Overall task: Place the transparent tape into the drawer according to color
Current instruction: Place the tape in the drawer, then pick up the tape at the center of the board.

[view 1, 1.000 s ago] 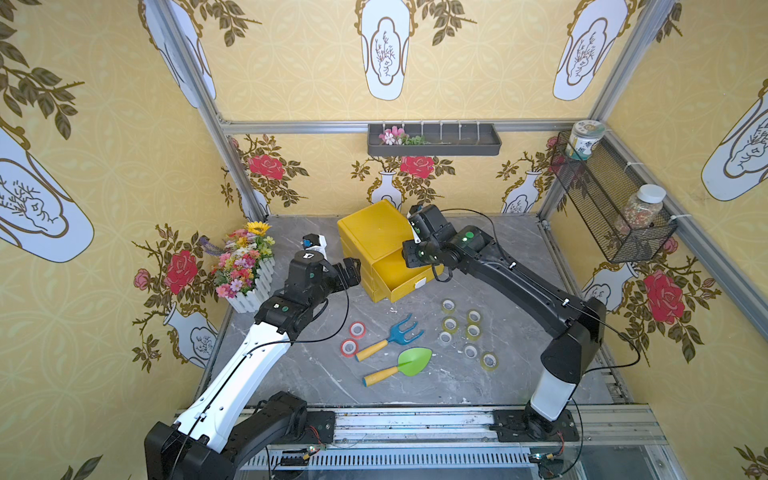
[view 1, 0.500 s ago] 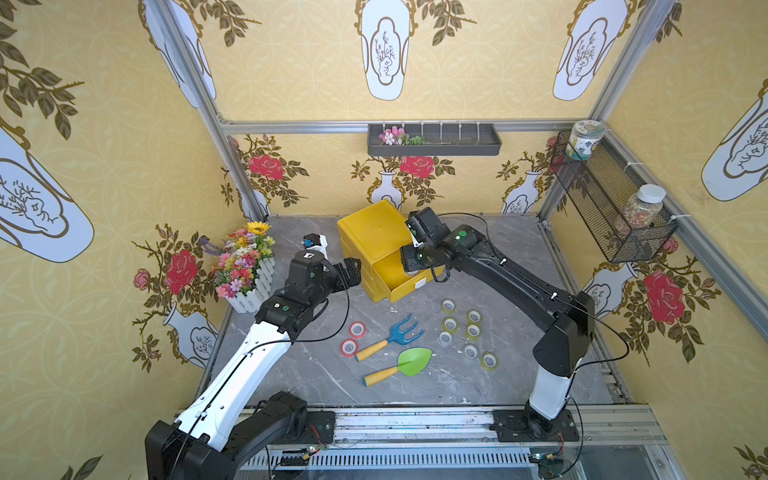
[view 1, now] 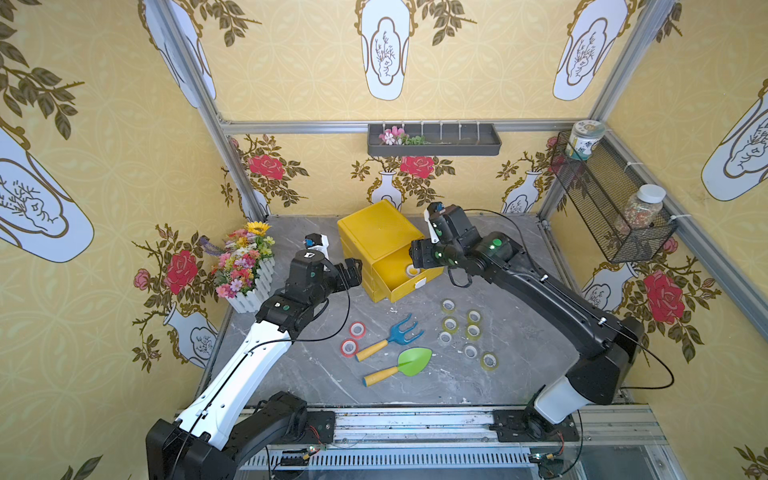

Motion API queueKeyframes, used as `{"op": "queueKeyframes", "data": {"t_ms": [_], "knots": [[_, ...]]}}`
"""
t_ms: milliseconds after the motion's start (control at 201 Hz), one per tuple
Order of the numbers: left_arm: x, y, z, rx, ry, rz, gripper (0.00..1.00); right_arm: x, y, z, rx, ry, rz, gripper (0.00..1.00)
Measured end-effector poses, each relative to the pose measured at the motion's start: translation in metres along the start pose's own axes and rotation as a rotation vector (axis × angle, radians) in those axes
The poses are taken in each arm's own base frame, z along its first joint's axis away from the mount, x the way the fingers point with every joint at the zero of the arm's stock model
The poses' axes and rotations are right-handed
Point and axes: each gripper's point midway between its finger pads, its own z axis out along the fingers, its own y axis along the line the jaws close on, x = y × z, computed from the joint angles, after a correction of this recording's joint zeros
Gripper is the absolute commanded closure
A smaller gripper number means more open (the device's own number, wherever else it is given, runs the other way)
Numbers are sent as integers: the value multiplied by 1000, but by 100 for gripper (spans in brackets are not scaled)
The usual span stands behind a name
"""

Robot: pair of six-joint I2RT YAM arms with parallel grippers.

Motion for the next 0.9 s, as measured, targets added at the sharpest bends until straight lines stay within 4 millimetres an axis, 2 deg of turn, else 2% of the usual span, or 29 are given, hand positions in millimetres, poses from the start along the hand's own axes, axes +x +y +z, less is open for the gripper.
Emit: {"op": "queueKeyframes", "data": {"t_ms": [229,408,672,752,822,901], "knots": [[-3,-10,-3,41,8,-22,3,39,-9,-23,-29,-14,34,19],[12,-30,-11,112,55,-27,4,71,-29,-34,-3,-3,84,19],[84,-88,-33,259,242,71,5,120,-79,-39,181,21,185,19],[106,-109,-37,298,315,120,5,129,-96,-41,251,19,216,18],[125,-130,-37,331,376,174,4,136,-114,-45,319,8,255,18],[145,-147,-26,345,439,233,6,142,-134,-50,386,-3,298,18]]}}
